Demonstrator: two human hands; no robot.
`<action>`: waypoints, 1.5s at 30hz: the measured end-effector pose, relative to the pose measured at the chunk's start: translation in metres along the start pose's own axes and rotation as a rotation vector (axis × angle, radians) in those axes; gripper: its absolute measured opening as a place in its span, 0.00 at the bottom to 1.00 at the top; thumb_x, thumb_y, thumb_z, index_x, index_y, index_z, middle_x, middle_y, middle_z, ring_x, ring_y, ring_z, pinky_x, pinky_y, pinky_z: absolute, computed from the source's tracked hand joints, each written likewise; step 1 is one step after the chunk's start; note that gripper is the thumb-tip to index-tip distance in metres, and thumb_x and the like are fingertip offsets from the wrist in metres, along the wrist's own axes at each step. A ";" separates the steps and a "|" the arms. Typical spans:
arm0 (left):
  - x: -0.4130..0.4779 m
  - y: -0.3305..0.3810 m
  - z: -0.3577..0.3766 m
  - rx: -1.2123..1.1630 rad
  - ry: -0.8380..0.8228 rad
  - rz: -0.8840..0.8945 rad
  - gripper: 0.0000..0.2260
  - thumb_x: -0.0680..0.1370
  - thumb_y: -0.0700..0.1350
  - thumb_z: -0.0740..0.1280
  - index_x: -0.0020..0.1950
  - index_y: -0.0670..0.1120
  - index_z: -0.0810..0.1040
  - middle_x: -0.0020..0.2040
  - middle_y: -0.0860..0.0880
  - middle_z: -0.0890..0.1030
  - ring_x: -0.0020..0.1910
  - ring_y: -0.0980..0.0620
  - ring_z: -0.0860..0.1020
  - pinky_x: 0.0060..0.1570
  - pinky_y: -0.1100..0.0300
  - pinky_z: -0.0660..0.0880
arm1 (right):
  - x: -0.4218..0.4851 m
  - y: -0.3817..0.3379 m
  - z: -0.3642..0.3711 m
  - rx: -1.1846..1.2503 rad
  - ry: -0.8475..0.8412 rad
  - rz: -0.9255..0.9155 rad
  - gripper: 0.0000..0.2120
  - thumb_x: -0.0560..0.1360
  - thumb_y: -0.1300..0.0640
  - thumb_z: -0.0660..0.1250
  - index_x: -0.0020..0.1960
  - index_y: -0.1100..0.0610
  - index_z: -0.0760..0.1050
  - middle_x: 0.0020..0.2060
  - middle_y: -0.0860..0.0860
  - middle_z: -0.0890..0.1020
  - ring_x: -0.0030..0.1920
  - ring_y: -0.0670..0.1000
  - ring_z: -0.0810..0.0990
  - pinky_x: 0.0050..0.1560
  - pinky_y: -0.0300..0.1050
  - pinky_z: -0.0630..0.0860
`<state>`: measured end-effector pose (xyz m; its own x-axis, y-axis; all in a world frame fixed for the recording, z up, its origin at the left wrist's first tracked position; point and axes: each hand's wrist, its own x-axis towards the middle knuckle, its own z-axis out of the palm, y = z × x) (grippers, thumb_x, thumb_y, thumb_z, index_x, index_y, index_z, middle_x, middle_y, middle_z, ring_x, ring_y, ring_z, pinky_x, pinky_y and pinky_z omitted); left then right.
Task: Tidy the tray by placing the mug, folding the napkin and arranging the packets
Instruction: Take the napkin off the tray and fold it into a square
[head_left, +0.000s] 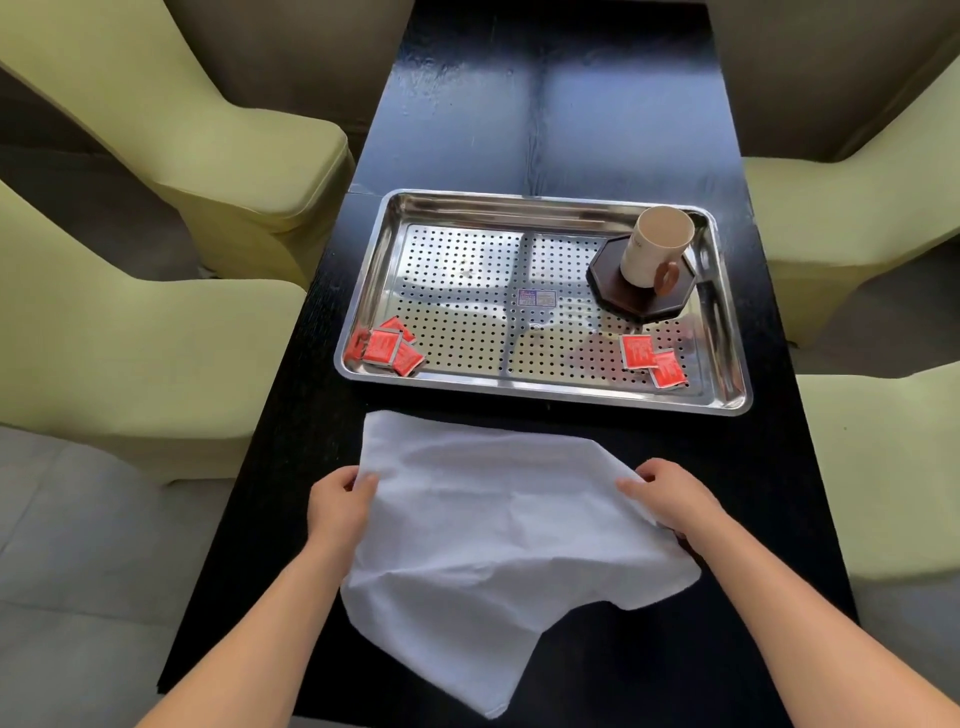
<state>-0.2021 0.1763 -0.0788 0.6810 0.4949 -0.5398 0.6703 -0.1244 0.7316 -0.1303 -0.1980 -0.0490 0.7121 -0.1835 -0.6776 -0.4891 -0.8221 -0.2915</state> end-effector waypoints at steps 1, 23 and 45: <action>0.000 0.001 -0.001 -0.007 0.013 0.028 0.09 0.79 0.45 0.67 0.41 0.47 0.83 0.39 0.44 0.84 0.39 0.42 0.83 0.38 0.49 0.79 | 0.000 0.000 -0.001 0.130 -0.051 0.005 0.08 0.75 0.49 0.71 0.51 0.50 0.78 0.45 0.50 0.83 0.44 0.52 0.83 0.41 0.48 0.79; -0.038 -0.055 -0.008 0.162 0.083 -0.228 0.29 0.76 0.45 0.71 0.76 0.46 0.65 0.62 0.44 0.77 0.55 0.45 0.76 0.51 0.50 0.75 | -0.048 0.083 0.042 0.890 0.155 0.179 0.17 0.77 0.43 0.69 0.58 0.53 0.82 0.48 0.50 0.87 0.49 0.54 0.85 0.49 0.52 0.81; -0.072 -0.084 -0.040 -0.136 -0.066 -0.149 0.06 0.77 0.39 0.70 0.51 0.49 0.81 0.46 0.47 0.85 0.43 0.46 0.85 0.36 0.50 0.82 | -0.102 0.092 0.050 0.644 0.166 0.084 0.05 0.66 0.63 0.64 0.40 0.63 0.78 0.32 0.54 0.80 0.32 0.52 0.75 0.30 0.48 0.73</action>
<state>-0.3191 0.1856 -0.0845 0.5979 0.4410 -0.6694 0.7223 0.0657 0.6884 -0.2736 -0.2283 -0.0402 0.7015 -0.3559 -0.6175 -0.7124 -0.3252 -0.6219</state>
